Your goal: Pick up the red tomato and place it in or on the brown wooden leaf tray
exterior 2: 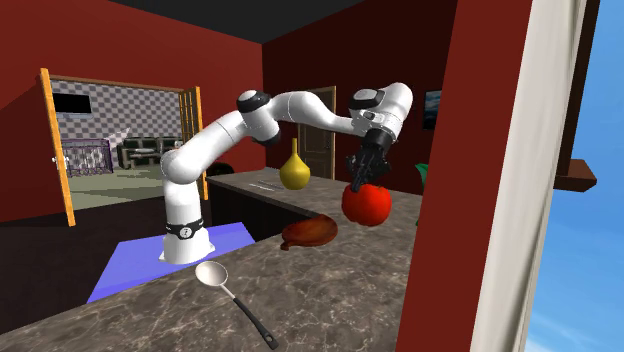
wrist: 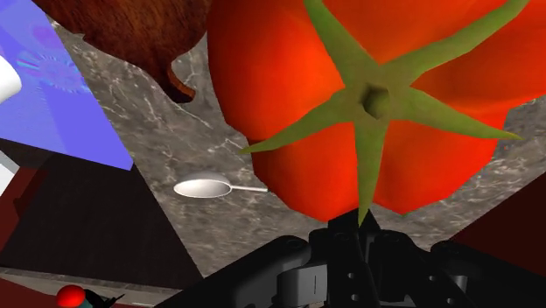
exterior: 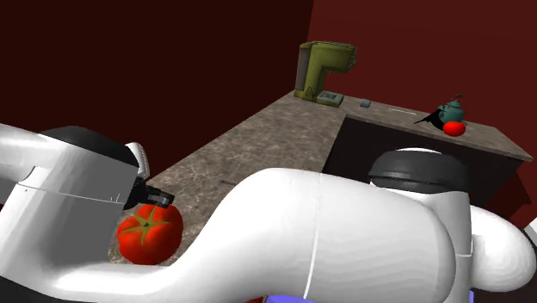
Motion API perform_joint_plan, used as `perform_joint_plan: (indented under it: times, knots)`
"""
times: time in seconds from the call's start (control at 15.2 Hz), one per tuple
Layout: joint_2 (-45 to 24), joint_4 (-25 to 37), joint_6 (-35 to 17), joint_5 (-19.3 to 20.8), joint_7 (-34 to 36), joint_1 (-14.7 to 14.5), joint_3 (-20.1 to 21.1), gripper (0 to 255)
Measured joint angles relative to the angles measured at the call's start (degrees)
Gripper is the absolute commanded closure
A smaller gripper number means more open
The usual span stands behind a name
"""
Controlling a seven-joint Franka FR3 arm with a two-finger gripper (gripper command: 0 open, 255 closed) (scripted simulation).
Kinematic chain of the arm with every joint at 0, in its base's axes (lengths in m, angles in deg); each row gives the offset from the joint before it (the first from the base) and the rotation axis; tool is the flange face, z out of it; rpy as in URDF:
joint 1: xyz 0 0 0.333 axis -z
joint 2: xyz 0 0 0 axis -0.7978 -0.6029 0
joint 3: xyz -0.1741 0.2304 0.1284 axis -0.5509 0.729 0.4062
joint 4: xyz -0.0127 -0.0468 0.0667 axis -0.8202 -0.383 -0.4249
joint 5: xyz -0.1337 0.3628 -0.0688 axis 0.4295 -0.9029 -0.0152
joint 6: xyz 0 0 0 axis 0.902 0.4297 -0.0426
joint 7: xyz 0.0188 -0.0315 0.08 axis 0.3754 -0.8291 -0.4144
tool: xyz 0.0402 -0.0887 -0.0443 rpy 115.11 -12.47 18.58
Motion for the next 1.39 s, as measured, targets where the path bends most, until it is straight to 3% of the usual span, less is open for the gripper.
perform_joint_plan:
  times: [0.13,0.26,0.59,0.66,0.79,0.99,1.39]
  knots:
    - [-2.86,-8.32,-2.18,1.57,0.43,-7.09,-3.11,255]
    - [-4.79,-13.44,-3.04,2.76,0.88,-12.33,-5.69,255]
    - [-8.83,-28.34,-5.66,5.49,2.79,-28.72,-14.65,255]
    - [-8.84,-28.35,-5.66,5.5,2.79,-28.79,-14.66,0]
    - [-8.05,-27.64,-5.31,4.67,4.55,-28.51,-14.47,0]
    - [-4.02,-23.0,-2.55,0.5,15.04,-27.42,-14.19,0]
    - [4.81,-6.18,5.49,-8.16,40.8,-19.76,-13.23,0]
